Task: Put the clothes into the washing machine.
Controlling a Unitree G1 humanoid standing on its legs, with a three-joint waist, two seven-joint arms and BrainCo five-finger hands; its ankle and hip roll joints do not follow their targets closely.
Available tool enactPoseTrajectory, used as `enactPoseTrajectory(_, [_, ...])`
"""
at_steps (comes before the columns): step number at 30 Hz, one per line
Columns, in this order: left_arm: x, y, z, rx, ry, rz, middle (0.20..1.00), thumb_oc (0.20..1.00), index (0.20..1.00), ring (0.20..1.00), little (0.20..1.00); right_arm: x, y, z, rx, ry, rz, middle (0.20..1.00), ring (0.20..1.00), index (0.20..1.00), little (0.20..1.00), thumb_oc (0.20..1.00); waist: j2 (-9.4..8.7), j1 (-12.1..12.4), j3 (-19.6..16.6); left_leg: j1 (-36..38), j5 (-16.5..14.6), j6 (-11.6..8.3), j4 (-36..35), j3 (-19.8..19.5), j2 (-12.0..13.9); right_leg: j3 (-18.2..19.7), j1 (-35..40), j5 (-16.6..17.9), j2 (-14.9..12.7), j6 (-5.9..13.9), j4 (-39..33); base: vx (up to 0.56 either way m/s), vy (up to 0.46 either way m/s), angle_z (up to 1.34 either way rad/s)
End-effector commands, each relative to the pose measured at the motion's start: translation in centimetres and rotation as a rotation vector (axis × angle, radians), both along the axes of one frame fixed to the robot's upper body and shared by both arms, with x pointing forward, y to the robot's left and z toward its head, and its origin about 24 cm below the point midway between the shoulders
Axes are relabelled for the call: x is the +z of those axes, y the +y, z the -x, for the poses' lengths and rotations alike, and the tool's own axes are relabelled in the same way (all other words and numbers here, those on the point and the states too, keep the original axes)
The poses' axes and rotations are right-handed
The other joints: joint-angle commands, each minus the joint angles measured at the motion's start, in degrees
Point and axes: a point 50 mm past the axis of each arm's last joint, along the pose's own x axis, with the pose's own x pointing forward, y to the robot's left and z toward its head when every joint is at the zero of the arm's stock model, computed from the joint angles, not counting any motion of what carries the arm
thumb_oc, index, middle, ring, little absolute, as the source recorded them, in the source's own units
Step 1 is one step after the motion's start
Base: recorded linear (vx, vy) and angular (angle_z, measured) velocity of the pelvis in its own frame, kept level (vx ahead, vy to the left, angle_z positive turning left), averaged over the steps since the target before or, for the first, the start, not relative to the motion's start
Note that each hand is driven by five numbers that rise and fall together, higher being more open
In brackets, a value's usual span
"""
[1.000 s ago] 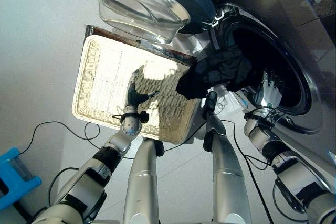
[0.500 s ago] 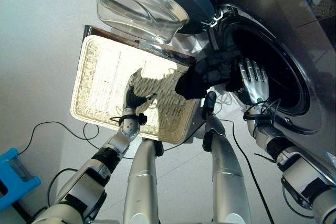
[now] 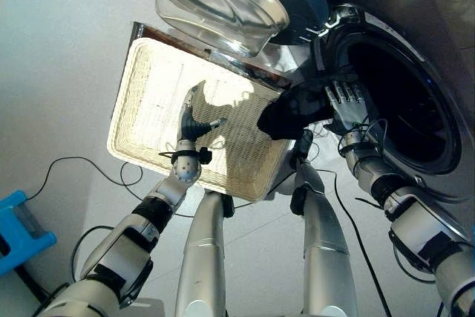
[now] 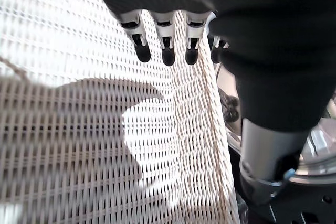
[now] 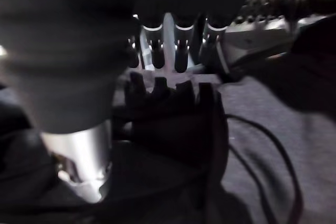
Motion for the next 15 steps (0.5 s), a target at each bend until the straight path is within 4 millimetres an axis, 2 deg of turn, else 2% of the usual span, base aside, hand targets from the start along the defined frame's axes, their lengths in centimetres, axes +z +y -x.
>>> enactPoseTrajectory(1, [1.5,-1.5,0.4,-0.072,-0.097,0.040,1.000,1.000,1.000,1.000,1.000,1.2,-2.6,0.2,-0.070,-0.002,0.084,1.000,1.000,1.000,1.000,1.000,3.36,0.99,-1.45,-2.65,-0.90,-1.11,0.54,2.78,-3.51,-2.90,-2.07,-5.46,-1.42,7.46,7.94,0.00,-0.041,0.17])
enactPoseTrajectory(7, [2.3,-2.1,0.5,-0.100,-0.122,0.055,1.000,1.000,1.000,1.000,1.000,2.8,-2.8,-0.4,-0.085,-0.022,0.121,1.000,1.000,1.000,1.000,1.000,4.37,1.63,-1.45,-4.42,-0.89,-1.09,1.33,2.13,-4.09,-3.09,-3.83,-5.15,-2.06,7.33,8.65,0.00,-0.024,0.07])
enactPoseTrajectory(8, [2.5,-2.3,0.5,-0.113,-0.122,0.064,1.000,1.000,1.000,1.000,1.000,3.7,-2.9,-0.7,-0.100,-0.016,0.134,1.000,1.000,1.000,1.000,1.000,5.00,2.02,-1.45,-5.23,-0.88,-1.11,1.60,1.86,-4.46,-2.97,-4.95,-5.14,-2.31,7.29,9.35,0.01,-0.006,0.08])
enactPoseTrajectory(15, [2.8,-3.0,0.7,-0.134,-0.135,0.082,1.000,1.000,1.000,1.000,1.000,4.8,-3.2,-1.2,-0.142,0.055,0.162,1.000,1.000,1.000,1.000,1.000,6.18,2.63,-1.45,-7.13,-0.51,-0.95,1.84,1.65,-4.84,-2.66,-7.36,-4.87,-2.89,7.14,10.18,0.00,0.005,0.07])
